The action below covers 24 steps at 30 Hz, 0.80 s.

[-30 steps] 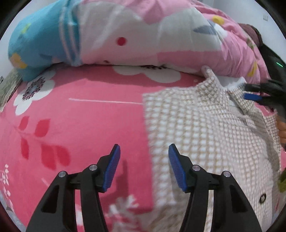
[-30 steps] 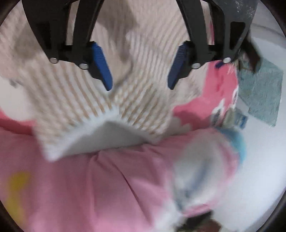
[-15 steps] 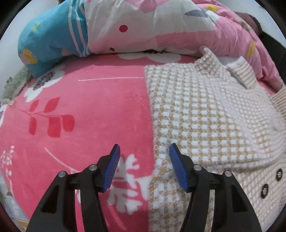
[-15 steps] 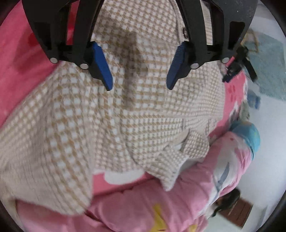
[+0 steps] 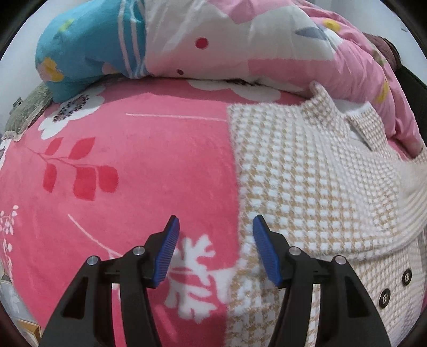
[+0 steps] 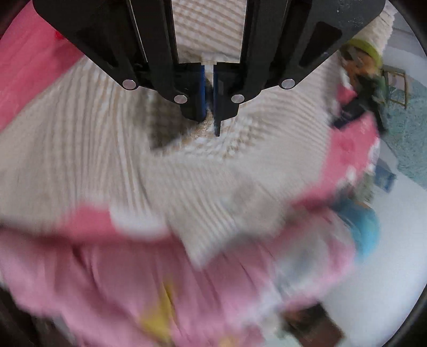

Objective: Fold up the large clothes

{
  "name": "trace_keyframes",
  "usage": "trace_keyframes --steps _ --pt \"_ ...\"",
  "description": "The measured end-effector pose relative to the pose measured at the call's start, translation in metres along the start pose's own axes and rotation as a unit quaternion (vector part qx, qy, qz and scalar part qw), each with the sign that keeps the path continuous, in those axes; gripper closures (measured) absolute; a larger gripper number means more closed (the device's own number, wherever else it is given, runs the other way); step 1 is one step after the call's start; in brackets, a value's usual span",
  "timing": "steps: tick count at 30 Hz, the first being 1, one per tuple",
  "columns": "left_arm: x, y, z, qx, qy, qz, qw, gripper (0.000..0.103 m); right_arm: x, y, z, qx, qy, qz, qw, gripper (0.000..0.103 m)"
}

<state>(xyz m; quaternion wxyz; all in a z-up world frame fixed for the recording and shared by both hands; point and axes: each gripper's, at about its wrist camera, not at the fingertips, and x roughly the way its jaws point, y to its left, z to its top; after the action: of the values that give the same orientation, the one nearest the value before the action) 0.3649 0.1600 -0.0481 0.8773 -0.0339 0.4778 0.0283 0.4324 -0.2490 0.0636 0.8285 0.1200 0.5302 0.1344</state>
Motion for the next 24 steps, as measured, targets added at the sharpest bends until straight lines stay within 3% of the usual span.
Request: trace_keyframes --steps 2,4,6,7,9,11,12,14,15,18,21,23,24 --pt "-0.004 0.002 0.003 -0.004 -0.004 0.005 1.0 0.048 -0.03 0.021 0.015 -0.036 -0.05 -0.002 0.998 0.099" --pt "-0.006 0.003 0.003 -0.004 0.001 0.005 1.0 0.048 -0.038 0.022 0.017 -0.048 -0.068 -0.012 0.996 0.099" --pt "-0.004 0.001 0.001 0.004 0.006 0.01 0.9999 0.047 -0.021 0.005 0.012 -0.034 -0.044 -0.022 0.998 0.099" --pt "-0.003 0.0 -0.002 0.011 0.011 0.016 0.9998 0.047 -0.002 -0.007 0.006 -0.03 -0.024 -0.044 0.998 0.098" --pt "0.002 -0.001 -0.006 0.018 0.019 0.025 0.9993 0.048 0.037 -0.03 -0.003 -0.029 0.019 -0.104 0.994 0.086" --pt "0.005 0.003 -0.01 0.017 0.029 0.026 0.9991 0.048 0.064 -0.052 -0.01 -0.014 0.056 -0.153 0.987 0.083" --pt "0.004 0.005 -0.01 0.016 0.031 0.025 0.9991 0.048 0.063 -0.062 -0.011 0.003 0.051 -0.153 0.987 0.08" --pt "-0.004 0.008 -0.008 0.016 0.021 0.018 0.9995 0.048 0.036 -0.064 -0.007 0.023 -0.002 -0.138 0.99 0.072" --pt "-0.012 0.009 -0.005 0.018 0.007 0.014 0.9997 0.048 0.027 -0.058 -0.005 0.014 -0.022 -0.139 0.99 0.066" --pt "-0.032 -0.001 0.01 0.031 -0.032 0.001 0.999 0.048 0.012 -0.019 -0.001 -0.051 -0.059 -0.125 0.989 0.064" --pt "-0.034 -0.026 0.025 0.038 -0.033 -0.027 0.9984 0.047 0.039 0.01 -0.008 -0.105 -0.035 -0.088 0.99 0.058" --pt "-0.026 -0.044 0.029 0.039 -0.016 -0.048 0.998 0.04 0.08 0.017 -0.023 -0.124 0.011 -0.108 0.986 0.052" --pt "-0.02 -0.054 0.03 0.041 -0.008 -0.057 0.9975 0.038 0.102 0.013 -0.032 -0.124 0.047 -0.138 0.981 0.052"
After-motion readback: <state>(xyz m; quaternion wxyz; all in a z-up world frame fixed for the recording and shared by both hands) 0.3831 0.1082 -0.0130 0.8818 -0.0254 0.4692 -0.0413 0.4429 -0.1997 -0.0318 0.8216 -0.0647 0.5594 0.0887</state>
